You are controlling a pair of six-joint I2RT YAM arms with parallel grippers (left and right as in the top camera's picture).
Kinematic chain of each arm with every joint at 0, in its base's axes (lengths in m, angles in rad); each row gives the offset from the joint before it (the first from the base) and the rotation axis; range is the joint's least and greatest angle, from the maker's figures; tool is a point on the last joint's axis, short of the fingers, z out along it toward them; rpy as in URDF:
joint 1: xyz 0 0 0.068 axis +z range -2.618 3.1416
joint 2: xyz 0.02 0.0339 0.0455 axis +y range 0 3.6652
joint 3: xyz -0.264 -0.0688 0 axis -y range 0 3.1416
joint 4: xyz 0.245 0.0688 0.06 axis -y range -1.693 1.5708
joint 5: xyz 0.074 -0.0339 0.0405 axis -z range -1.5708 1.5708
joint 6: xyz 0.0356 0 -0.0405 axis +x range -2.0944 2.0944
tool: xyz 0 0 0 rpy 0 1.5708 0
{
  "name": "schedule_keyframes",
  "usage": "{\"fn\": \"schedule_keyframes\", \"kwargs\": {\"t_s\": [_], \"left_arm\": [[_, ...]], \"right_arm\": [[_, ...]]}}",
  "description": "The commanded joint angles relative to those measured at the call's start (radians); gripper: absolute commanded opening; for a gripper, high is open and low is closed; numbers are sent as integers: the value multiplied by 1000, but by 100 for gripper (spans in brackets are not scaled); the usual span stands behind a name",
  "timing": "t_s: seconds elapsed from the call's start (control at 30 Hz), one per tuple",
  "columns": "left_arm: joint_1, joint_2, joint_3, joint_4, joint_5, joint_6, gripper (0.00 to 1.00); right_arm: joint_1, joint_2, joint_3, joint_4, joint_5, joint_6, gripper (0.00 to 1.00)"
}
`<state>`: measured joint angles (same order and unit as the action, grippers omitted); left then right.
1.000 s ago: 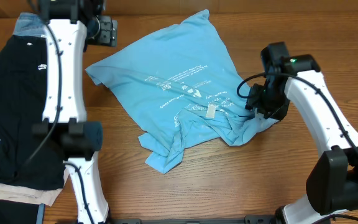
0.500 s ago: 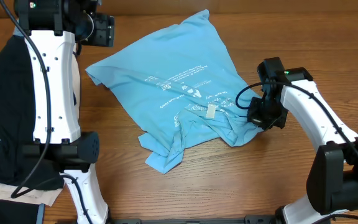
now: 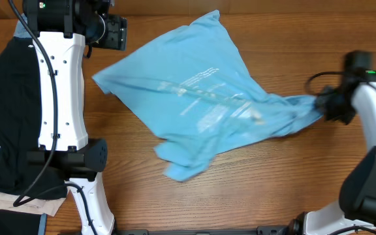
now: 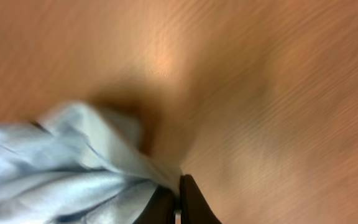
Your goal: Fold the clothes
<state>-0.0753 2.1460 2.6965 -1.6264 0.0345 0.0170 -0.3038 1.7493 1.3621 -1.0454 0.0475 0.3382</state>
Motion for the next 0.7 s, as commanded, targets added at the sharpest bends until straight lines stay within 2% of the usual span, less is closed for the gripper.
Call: {"fn": "schedule_keyframes", "kwargs": {"t_s": [0.0, 0.03, 0.07, 0.1, 0.13, 0.2, 0.27, 0.4, 0.67], "left_arm": [[-9, 9, 3, 0, 18, -13, 73], [-11, 9, 3, 1, 18, -13, 73], [-12, 9, 3, 2, 18, -13, 73], [-13, 9, 3, 2, 18, -13, 73], [-15, 9, 3, 2, 18, -13, 73], [-17, 9, 3, 2, 18, -13, 73], [-18, 9, 3, 2, 18, -13, 73], [-22, 9, 3, 2, 18, -13, 73], [-25, 9, 3, -52, 24, -13, 77]], "right_arm": [[-96, -16, 83, 70, -121, -32, 4], [-113, -16, 95, 88, -141, -32, 6], [-125, -16, 108, 104, -161, -32, 19], [-133, -16, 125, 108, -177, -32, 43], [-136, -16, 142, 98, -189, -32, 58], [-136, -16, 196, 37, -200, -32, 80], [-127, -16, 266, -58, -208, -32, 86], [-72, -16, 404, -257, -229, -89, 88], [81, -10, 398, -381, -230, -103, 85]]}}
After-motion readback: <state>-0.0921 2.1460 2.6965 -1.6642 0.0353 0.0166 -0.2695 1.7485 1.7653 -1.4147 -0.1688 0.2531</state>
